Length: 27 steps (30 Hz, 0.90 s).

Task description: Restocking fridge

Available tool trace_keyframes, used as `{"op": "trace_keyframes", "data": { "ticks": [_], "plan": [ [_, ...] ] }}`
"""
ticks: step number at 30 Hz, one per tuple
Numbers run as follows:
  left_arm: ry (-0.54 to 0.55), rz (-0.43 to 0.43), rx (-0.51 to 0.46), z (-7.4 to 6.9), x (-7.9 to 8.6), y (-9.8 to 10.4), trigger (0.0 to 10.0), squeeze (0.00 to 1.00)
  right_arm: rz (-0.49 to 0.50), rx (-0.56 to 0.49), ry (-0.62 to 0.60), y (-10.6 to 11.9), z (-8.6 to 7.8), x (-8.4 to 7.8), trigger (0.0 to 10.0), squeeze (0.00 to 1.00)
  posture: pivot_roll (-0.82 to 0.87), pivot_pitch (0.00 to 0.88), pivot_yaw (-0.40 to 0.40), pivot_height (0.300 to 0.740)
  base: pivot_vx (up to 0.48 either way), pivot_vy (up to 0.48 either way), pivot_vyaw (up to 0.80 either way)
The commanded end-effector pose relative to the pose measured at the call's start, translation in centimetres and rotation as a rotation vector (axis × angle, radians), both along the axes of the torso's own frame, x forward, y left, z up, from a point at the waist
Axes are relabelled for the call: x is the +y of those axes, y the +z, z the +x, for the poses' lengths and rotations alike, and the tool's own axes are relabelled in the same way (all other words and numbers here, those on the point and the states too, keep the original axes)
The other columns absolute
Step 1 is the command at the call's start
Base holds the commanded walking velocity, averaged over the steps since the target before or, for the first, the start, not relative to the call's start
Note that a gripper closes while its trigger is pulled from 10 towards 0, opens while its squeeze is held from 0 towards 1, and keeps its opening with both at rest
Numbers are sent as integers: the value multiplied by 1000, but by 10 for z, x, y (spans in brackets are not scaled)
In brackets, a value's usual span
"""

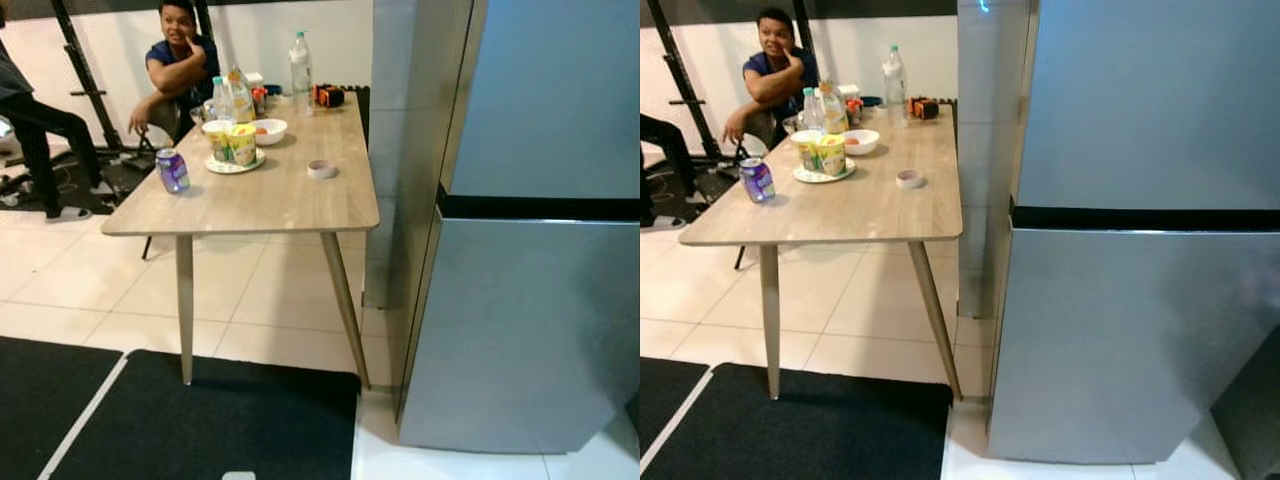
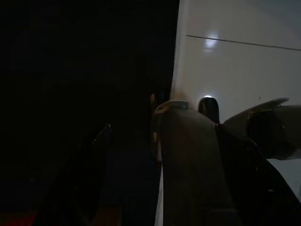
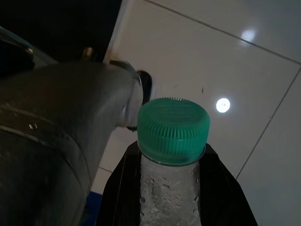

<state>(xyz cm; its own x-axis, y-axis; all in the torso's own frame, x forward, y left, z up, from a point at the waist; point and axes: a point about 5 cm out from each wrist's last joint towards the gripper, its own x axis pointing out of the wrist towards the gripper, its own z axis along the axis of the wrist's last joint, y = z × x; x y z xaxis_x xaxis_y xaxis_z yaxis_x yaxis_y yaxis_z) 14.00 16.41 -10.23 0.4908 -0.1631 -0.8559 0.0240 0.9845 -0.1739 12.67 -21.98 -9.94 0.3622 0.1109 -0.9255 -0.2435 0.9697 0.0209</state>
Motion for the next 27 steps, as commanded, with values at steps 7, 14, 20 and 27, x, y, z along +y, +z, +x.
{"op": "trace_keyframes", "data": {
  "ticks": [7, 14, 20, 27],
  "plan": [
    [-40, -2, 7, -4, 0, -1, 10000, 0, -18, 13, -3, -1, -3, -1, 10000, 0, -106, 0, 8, 734, 0, 0, 0],
    [-32, 0, 14, -5, 1, -1, 10000, 0, -21, 15, -5, -1, -3, -1, 10000, 0, -109, 0, 8, 734, 0, -466, 0],
    [2, -7, 13, -4, 1, -1, 10000, 0, -17, 14, -5, -1, -2, 0, 10000, 0, -108, 0, 9, 734, 0, 0, 0],
    [10, -16, 12, -4, 1, -1, 10000, 0, -17, 13, -5, -1, -2, 0, 10000, 0, -108, 0, 9, 734, 0, 0, 0]
  ]
}}
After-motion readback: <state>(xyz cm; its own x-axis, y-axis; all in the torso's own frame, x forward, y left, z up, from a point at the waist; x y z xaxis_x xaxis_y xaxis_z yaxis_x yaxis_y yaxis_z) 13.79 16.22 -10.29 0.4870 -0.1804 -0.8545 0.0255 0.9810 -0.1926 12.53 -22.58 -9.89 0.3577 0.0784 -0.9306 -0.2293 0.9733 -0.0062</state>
